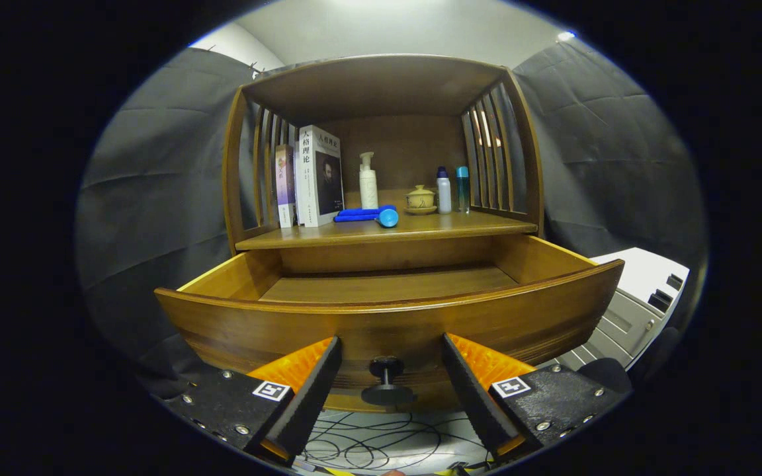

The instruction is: Pull open the drawer, take out the items inside it, and place them on the countertop above the cabinet.

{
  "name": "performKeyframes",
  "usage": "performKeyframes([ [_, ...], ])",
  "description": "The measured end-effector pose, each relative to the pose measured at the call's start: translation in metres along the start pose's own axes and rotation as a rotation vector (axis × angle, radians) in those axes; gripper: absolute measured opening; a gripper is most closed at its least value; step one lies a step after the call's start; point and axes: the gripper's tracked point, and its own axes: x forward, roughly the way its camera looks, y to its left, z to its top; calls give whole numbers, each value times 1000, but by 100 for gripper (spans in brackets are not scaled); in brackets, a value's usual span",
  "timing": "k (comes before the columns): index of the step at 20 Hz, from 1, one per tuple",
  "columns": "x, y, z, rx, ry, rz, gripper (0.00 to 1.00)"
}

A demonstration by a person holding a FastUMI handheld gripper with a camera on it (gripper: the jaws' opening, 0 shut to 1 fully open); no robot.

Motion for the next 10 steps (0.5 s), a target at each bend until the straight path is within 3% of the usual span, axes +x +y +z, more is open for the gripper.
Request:
performKeyframes([
  [10, 52, 2, 14, 9, -16, -2, 95],
])
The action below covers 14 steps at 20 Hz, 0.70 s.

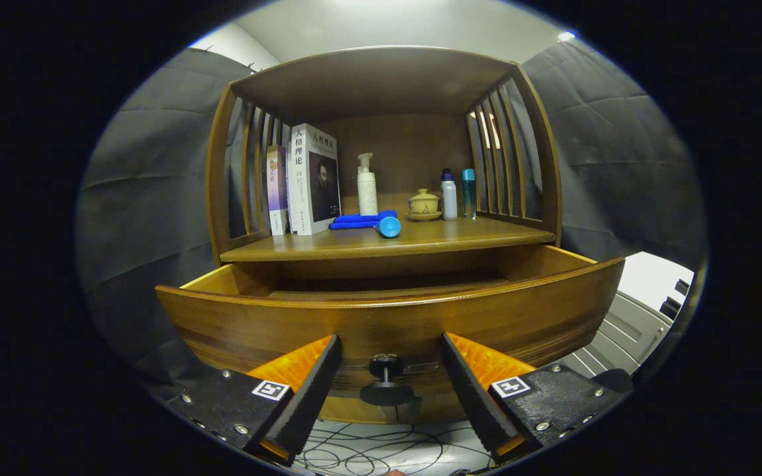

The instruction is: Pull open the drawer, take out the items inside it, and place them on the countertop above the cabinet.

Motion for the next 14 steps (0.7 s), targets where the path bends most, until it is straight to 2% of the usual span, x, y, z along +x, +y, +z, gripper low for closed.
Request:
performKeyframes([
  [14, 81, 4, 15, -1, -25, -16, 95],
])
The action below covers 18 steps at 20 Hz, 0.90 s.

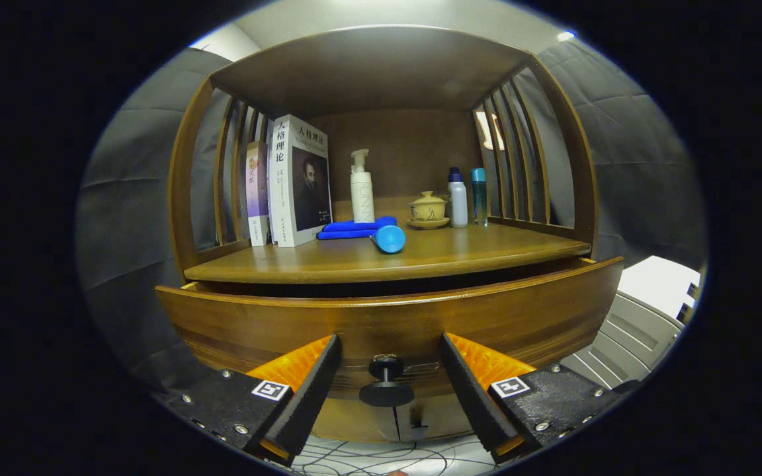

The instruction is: Pull open the drawer, take out the items inside it, and place them on the countertop above the cabinet.

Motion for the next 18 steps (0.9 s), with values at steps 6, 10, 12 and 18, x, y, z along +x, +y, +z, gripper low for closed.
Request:
performKeyframes([
  [6, 31, 0, 2, 26, -6, 5, 95],
  [10, 34, 1, 3, 35, -14, 0, 95],
  [12, 35, 0, 3, 37, -8, 2, 95],
  [18, 16, -2, 37, -22, -45, 75, 95],
])
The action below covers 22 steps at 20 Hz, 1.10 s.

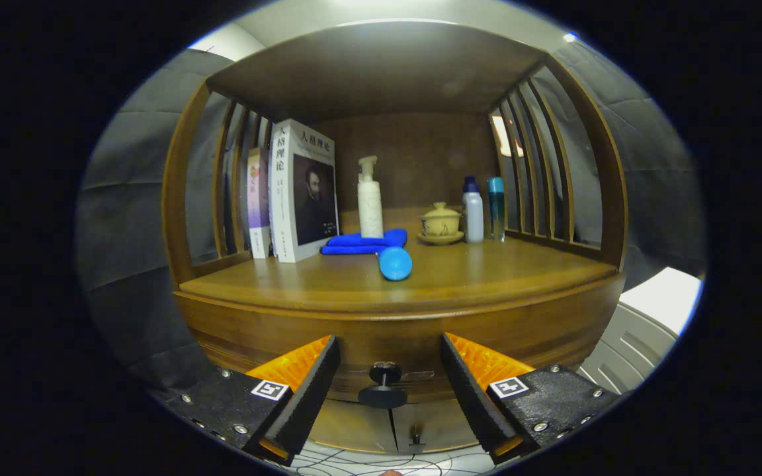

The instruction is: Pull open the drawer, take out the items inside it, and place them on the countertop above the cabinet.

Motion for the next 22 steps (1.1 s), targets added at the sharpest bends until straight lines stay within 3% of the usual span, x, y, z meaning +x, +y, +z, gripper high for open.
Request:
performKeyframes([
  [6, -40, -30, 98, 24, -118, -24, 95],
  [12, -93, -45, 198, -88, -241, -17, 94],
  [22, -159, -32, 237, -123, -263, -55, 94],
])
